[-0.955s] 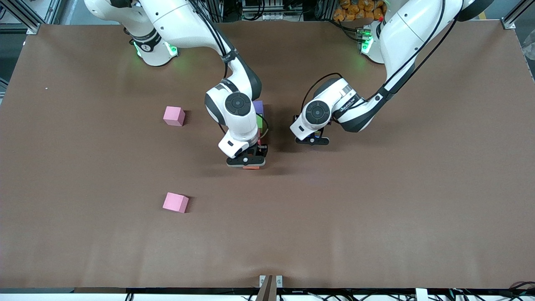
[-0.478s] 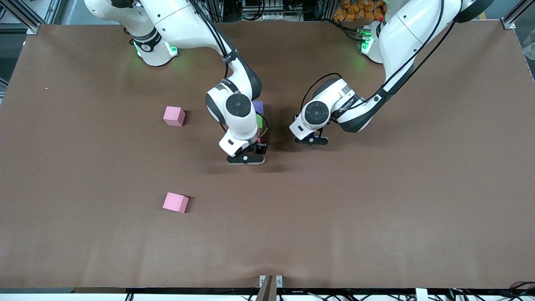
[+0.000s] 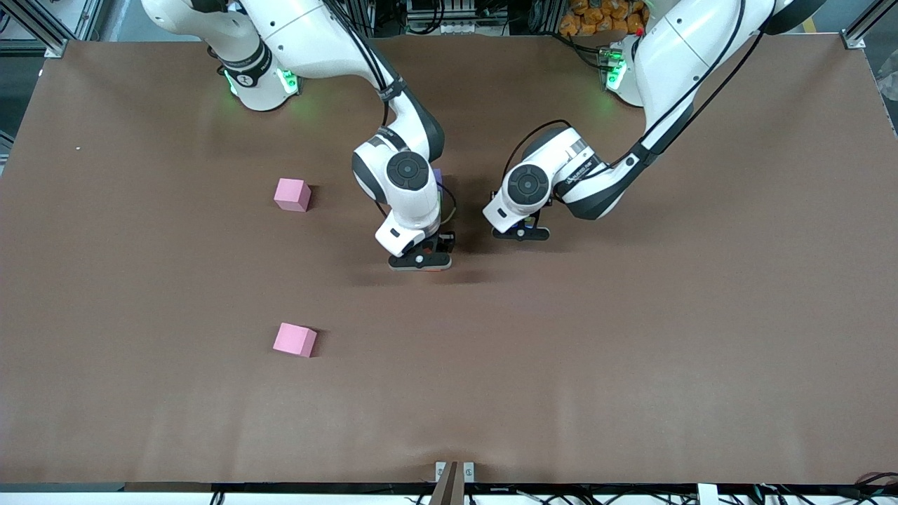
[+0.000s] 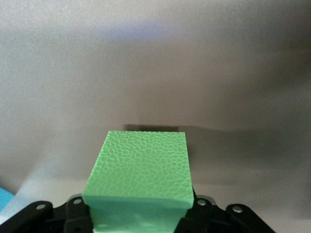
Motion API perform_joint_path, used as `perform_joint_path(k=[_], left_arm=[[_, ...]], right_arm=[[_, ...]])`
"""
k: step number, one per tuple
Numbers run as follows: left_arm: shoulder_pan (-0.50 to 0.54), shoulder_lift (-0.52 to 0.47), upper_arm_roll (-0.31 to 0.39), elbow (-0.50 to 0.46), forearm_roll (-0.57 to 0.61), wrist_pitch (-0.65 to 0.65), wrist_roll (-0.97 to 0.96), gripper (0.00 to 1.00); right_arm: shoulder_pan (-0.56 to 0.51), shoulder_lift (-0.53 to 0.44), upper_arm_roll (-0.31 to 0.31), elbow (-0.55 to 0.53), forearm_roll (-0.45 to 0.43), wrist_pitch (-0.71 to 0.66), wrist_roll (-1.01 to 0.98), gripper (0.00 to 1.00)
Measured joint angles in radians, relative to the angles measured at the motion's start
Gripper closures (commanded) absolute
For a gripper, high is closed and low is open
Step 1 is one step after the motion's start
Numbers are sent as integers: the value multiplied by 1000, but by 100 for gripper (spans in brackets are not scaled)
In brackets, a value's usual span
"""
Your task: Arrange blocks into number 1
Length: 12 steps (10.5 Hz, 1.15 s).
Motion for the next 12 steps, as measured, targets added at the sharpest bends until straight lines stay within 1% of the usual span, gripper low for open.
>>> perform_joint_path(k=[4, 6, 8, 10, 12], left_arm=[[-2, -12, -13, 0, 0, -16, -3, 100], [-2, -12, -16, 0, 0, -20, -4, 100], [-2, -12, -38, 0, 0, -55, -27, 100], [-2, -18, -73, 1, 0, -84, -70, 100], [-3, -24, -137, 1, 0, -103, -151, 100]], right_arm=[[-1, -1, -2, -7, 0, 2, 4, 0], [-27, -17, -9, -6, 0, 5, 7, 0], [-104, -55, -11, -7, 1, 2, 6, 0], [-194, -83, -8, -10, 1, -3, 5, 0], [-269, -97, -6, -11, 1, -5, 3, 0]])
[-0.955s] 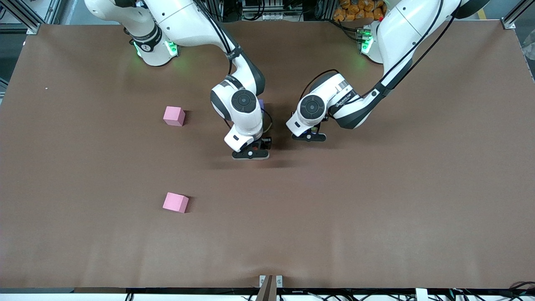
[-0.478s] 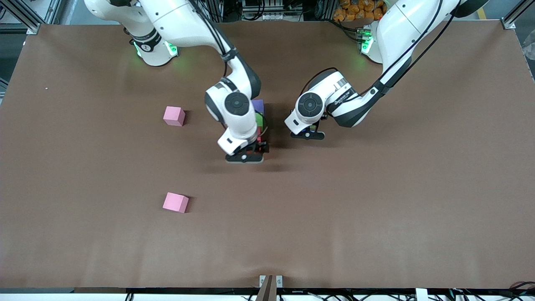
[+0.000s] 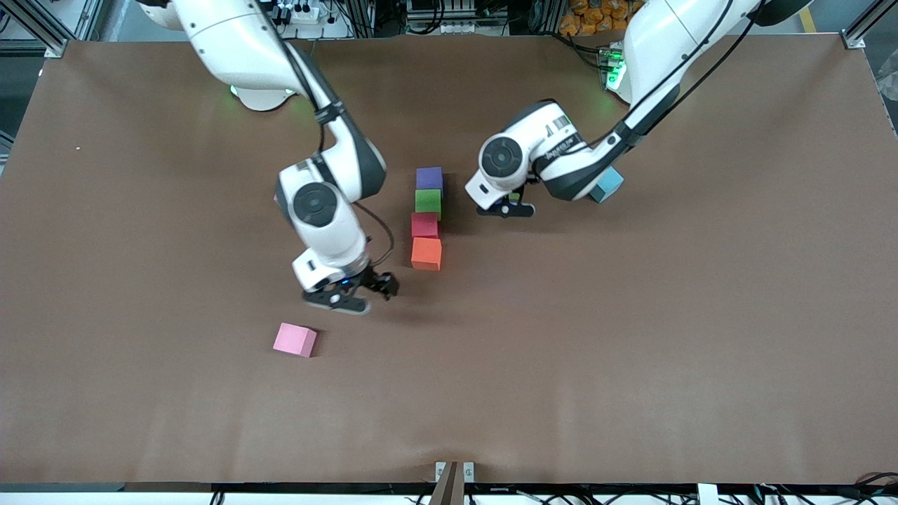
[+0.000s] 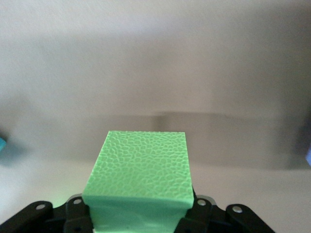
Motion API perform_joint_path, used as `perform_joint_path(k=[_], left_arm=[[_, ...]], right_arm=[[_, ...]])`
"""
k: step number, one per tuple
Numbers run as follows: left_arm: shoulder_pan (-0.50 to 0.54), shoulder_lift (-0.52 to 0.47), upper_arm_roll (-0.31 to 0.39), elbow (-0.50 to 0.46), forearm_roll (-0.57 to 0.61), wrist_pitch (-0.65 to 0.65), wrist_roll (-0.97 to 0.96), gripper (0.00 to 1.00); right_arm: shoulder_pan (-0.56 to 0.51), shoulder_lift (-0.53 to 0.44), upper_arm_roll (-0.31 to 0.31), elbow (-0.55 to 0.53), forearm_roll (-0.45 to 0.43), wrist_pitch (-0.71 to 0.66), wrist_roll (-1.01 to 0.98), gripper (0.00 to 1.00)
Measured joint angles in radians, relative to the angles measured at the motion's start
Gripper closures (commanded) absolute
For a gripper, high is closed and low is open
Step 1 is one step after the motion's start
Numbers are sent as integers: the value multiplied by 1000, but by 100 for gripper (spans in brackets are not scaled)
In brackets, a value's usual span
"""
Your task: Arrange blocks into number 1
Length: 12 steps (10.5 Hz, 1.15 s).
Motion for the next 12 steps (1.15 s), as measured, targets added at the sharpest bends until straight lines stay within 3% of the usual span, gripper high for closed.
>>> perform_joint_path(k=[3, 8, 12], left_arm=[[-53, 0, -80, 3, 0, -14, -140, 100], [-251, 48, -74, 40, 0, 53, -295, 100], [-446, 108, 95, 137, -1, 145, -326, 100]], right_arm=[[-108, -52, 0, 2, 0, -68, -4, 0], [-250, -222, 2, 0, 0, -289, -167, 0], [-328, -336, 13, 0, -1, -378, -254, 0]])
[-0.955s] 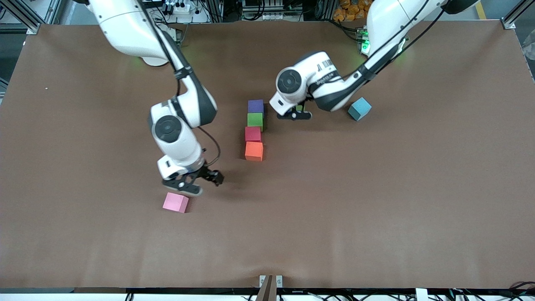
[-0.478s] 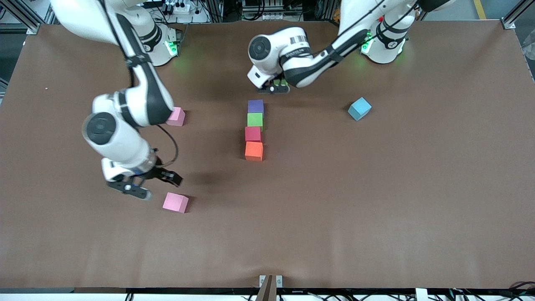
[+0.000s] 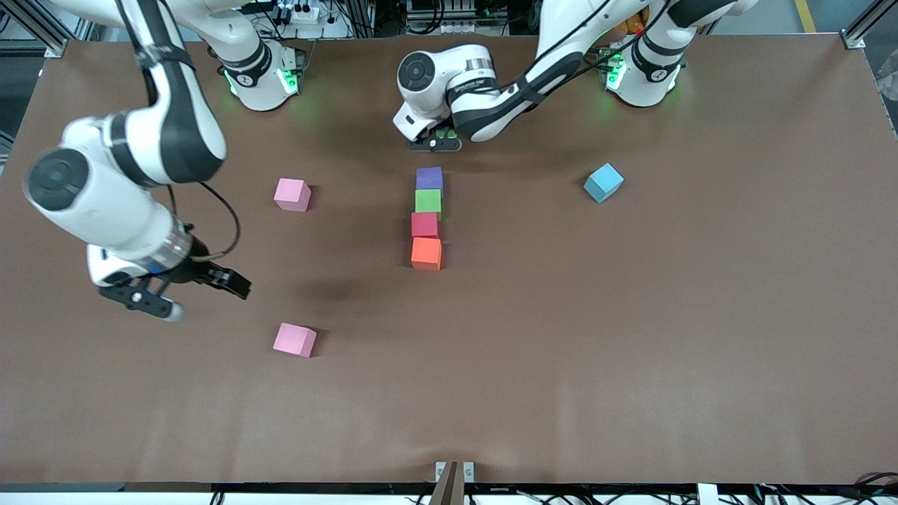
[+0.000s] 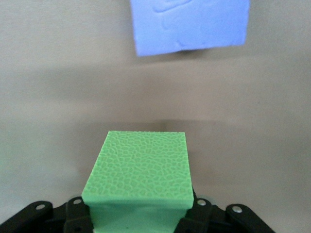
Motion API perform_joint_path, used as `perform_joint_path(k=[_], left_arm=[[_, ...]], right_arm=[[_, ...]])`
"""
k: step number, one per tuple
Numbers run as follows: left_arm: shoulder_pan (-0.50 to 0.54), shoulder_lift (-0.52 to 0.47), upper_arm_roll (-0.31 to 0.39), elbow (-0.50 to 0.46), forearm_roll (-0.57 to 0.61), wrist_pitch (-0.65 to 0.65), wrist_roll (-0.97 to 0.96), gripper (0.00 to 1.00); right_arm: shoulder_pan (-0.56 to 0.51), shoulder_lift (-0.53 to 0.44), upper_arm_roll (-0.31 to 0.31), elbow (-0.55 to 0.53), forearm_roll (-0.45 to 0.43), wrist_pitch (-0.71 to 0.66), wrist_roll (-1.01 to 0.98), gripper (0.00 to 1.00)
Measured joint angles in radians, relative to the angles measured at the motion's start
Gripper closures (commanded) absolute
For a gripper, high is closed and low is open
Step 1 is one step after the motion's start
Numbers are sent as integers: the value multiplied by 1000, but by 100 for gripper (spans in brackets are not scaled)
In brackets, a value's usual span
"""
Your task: Arrange blocks into number 1
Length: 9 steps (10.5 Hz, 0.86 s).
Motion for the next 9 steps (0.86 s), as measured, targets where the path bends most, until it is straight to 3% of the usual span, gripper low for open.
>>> perform_joint_path(k=[4, 7, 9], left_arm=[[-52, 46, 52, 54, 0, 18, -6, 100], [-51, 49, 65, 82, 0, 30, -6, 100], [-52, 57, 82, 103, 0, 30, -6, 100]], right_arm=[[-130, -108, 28, 1, -20, -106, -180, 0], [-224, -169, 142, 1, -120, -163, -186, 0], [-237, -192, 160, 17, -135, -219, -202, 0]])
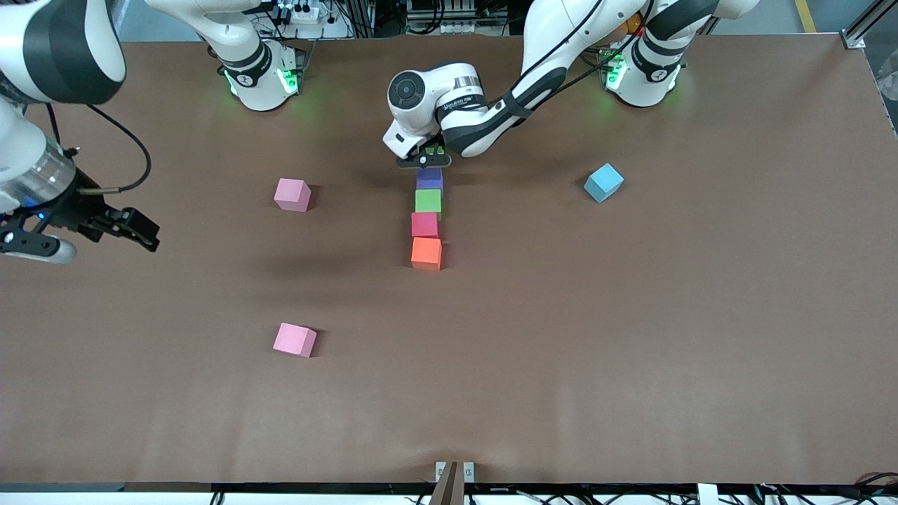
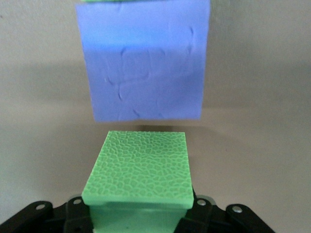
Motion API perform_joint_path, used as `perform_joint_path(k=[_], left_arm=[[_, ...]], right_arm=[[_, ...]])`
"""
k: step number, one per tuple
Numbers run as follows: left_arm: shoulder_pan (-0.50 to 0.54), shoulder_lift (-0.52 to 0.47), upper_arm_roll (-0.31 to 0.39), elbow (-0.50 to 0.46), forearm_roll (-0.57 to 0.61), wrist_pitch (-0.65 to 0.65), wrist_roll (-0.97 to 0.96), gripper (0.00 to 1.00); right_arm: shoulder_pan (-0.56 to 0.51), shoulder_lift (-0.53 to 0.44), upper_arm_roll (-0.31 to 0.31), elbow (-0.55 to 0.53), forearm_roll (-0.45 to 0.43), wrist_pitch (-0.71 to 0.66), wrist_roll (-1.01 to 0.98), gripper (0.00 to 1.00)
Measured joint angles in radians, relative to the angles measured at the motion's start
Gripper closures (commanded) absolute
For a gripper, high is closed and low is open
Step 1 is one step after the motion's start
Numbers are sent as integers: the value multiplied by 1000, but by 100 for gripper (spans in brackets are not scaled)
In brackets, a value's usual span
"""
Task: Arrange blocks into number 1
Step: 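Lower the green cube beyond the purple cube and open the left gripper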
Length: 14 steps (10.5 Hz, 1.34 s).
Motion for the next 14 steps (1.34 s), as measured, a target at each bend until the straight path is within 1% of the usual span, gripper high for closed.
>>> perform_joint_path(k=[2, 4, 5, 7, 8, 9, 14], left_arm=[[1, 10, 18, 9, 0, 0, 8, 100], [1, 21, 29, 16, 0, 2, 34, 100], [1, 28, 33, 27, 0, 4, 36, 100], [1, 45, 36, 52, 0, 4, 37, 100], [1, 50, 36, 57, 0, 4, 37, 100], [0, 51, 36, 59, 0, 4, 38, 100], [-15, 52, 36, 61, 0, 5, 39, 100]], right_arm=[[-7, -6, 0, 60, -2, -82, -9, 0], [-10, -7, -16, 93, 2, -110, -10, 0], [-10, -7, -32, 96, 19, -111, -11, 0], [-2, -7, -88, 101, 69, -111, -73, 0], [8, -7, -113, 103, 78, -111, -97, 0], [17, -7, -125, 104, 81, -111, -105, 0], [31, -7, -127, 105, 81, -111, -107, 0]])
